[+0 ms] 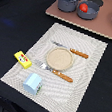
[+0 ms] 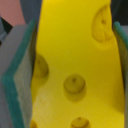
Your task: Interact with the objects in diverse but meaningful ways.
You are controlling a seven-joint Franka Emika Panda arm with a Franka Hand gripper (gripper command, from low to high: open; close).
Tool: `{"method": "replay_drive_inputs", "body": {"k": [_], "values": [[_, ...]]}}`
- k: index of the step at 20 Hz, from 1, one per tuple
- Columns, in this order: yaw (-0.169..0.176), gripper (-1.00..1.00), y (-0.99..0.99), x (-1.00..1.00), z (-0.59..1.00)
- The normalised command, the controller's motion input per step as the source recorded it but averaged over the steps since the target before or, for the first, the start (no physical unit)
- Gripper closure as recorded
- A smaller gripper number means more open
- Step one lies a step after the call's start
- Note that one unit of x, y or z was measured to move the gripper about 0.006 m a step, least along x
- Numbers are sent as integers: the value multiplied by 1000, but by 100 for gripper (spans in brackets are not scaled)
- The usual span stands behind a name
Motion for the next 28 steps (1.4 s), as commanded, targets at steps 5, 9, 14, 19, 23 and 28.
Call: {"method": "replay_drive_inputs", "body": {"k": [5,9,14,19,23,28], "values": [[-38,-100,136,348,-64],[-35,-100,161,323,-68],[-27,-100,136,286,26],[-18,-100,-15,200,896],[-73,-100,-297,379,620],[-136,-100,-446,631,22]]}}
